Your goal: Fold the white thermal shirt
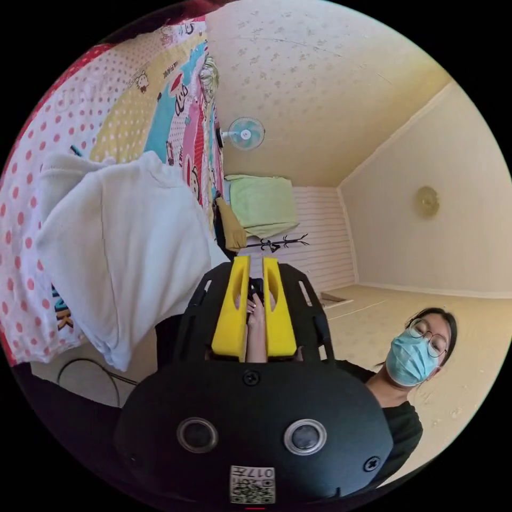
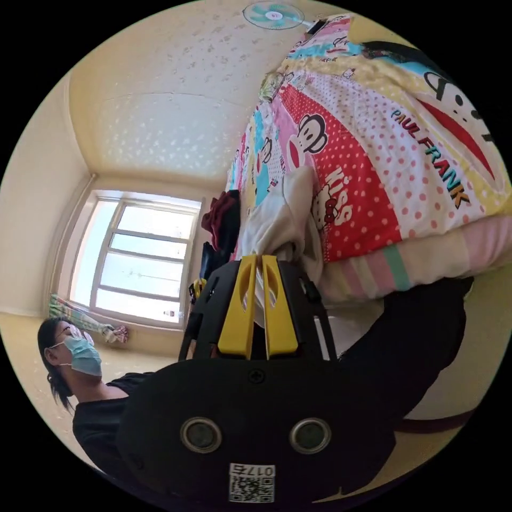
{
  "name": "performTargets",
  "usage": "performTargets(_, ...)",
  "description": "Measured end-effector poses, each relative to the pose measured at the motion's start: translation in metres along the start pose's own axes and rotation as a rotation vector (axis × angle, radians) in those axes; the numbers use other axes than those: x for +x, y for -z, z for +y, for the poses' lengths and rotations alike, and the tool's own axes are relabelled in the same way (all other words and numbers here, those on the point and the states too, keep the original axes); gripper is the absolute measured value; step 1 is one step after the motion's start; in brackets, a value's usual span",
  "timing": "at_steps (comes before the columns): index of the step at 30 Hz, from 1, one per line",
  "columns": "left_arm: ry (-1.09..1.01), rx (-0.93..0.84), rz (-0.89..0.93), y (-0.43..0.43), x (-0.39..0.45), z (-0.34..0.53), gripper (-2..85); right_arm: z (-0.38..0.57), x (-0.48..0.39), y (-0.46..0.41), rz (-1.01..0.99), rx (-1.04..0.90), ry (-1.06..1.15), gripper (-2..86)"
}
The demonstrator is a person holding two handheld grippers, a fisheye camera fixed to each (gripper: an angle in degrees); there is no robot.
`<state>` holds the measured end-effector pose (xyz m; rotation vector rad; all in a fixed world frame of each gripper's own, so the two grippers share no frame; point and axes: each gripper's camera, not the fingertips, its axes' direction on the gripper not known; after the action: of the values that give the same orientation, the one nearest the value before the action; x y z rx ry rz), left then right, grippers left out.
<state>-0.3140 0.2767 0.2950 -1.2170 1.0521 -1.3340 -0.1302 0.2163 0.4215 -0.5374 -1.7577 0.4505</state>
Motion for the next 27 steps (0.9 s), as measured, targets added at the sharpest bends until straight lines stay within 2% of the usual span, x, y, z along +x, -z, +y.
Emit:
performTargets(4,-0.089,0.001,0.037,0.006,0.041,-0.010,10.7,-0.006,-0.034,0.026,0.255,0.247,0.112,9.9)
performTargets(6,-0.104,0.019,0.045,0.009,0.053,-0.011,10.2,-0.016,-0.039,0.019,0.298,0.234,0.164,11.6)
performTargets(9,-0.091,0.016,0.061,0.010,0.054,-0.012,10.0,-0.043,-0.019,-0.026,0.308,0.023,0.170,12.3)
performTargets(10,-0.084,0.016,0.070,0.010,0.052,-0.012,10.0,-0.051,-0.002,-0.053,0.321,-0.120,0.133,11.4)
performTargets(12,-0.064,0.015,0.118,0.010,0.045,-0.012,9.9,-0.048,0.022,-0.083,0.343,-0.227,0.127,8.1)
performTargets(14,-0.078,-0.022,0.123,0.009,0.047,-0.013,10.0,-0.036,0.029,-0.075,0.232,-0.157,0.069,5.0)
performTargets(15,-0.096,-0.040,0.086,0.009,0.052,-0.013,10.1,-0.029,0.020,-0.066,0.116,-0.161,0.110,4.3)
performTargets(17,-0.105,-0.035,-0.020,0.013,0.059,-0.014,11.1,-0.016,-0.001,-0.061,-0.134,-0.226,0.194,3.7)
performTargets(19,-0.108,-0.019,-0.136,0.015,0.066,-0.019,13.6,0.011,-0.043,-0.071,-0.353,-0.425,0.376,3.3)
performTargets(21,-0.108,-0.009,-0.278,0.016,0.071,-0.031,16.9,0.040,-0.070,-0.087,-0.417,-0.583,0.513,3.1)
performTargets(24,-0.059,0.005,-0.352,0.008,0.062,-0.044,18.7,0.093,-0.082,-0.127,-0.381,-0.836,0.602,3.0)
performTargets(27,0.104,-0.083,-0.495,-0.007,0.025,-0.054,18.2,0.124,-0.055,-0.145,-0.335,-0.818,0.488,3.1)
